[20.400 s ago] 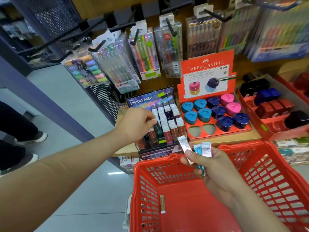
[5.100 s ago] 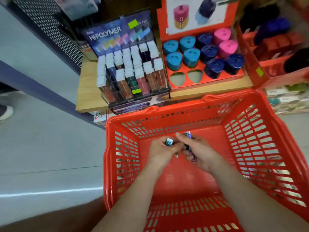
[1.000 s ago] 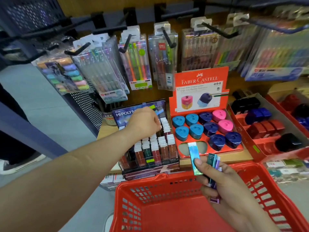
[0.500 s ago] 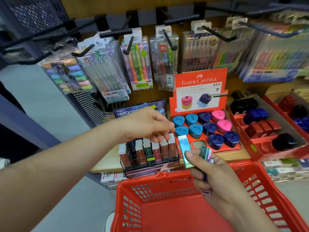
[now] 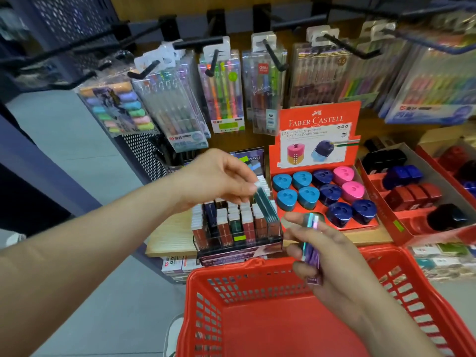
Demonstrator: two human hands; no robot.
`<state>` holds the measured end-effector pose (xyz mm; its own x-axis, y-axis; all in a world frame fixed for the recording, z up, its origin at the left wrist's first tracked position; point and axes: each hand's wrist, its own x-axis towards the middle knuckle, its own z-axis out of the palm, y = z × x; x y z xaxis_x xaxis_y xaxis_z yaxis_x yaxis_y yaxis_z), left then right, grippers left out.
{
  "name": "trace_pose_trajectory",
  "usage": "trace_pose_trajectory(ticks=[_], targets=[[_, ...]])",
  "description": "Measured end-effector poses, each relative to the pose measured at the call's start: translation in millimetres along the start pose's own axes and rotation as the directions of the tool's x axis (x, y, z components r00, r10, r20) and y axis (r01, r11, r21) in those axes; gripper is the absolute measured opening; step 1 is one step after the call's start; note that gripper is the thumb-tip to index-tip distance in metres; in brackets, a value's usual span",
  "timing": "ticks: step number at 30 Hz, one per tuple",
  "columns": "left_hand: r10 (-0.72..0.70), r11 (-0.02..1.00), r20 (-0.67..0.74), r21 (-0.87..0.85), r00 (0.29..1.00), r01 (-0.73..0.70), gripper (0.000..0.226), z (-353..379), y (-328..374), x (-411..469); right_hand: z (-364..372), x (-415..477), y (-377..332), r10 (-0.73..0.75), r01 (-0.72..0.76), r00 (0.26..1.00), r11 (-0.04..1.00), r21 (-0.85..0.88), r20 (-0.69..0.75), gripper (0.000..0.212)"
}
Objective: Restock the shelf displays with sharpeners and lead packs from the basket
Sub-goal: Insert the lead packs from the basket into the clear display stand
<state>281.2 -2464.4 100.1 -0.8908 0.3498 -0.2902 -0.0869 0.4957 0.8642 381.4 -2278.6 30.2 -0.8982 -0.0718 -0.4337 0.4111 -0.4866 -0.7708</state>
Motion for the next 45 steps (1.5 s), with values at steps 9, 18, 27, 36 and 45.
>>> trace_pose_trajectory(ticks=[9, 18, 27, 36, 45], targets=[[0.007, 0.964, -0.315, 0.253, 0.949, 0.077, 0.01, -45, -26, 10, -19, -4, -7, 0.107, -0.111, 0.994, 0.979, 0.17, 0.036, 0.03], [-0.006, 0.966, -0.196, 0.253, 0.981, 0.056, 0.005, -47, -25, -6, -9, -9, 8, 0.09, -0.097, 0.993, 0.991, -0.091, -0.078, 0.031], [0.17, 0.82, -0.114, 0.568, 0.979, -0.076, 0.006, -10, -42, -6, -11, -7, 15, 0.065, -0.069, 0.997, 0.991, -0.119, -0.038, 0.011], [0.307, 0.599, -0.063, 0.788, 0.95, -0.141, 0.007, 15, -61, -7, -8, -9, 17, 0.073, -0.073, 0.997, 0.986, -0.148, 0.001, 0.012], [0.305, 0.569, -0.07, 0.813, 0.95, -0.123, 0.019, 23, -55, -10, -1, -18, 11, 0.016, -0.008, 0.998, 0.992, -0.128, 0.061, 0.027]])
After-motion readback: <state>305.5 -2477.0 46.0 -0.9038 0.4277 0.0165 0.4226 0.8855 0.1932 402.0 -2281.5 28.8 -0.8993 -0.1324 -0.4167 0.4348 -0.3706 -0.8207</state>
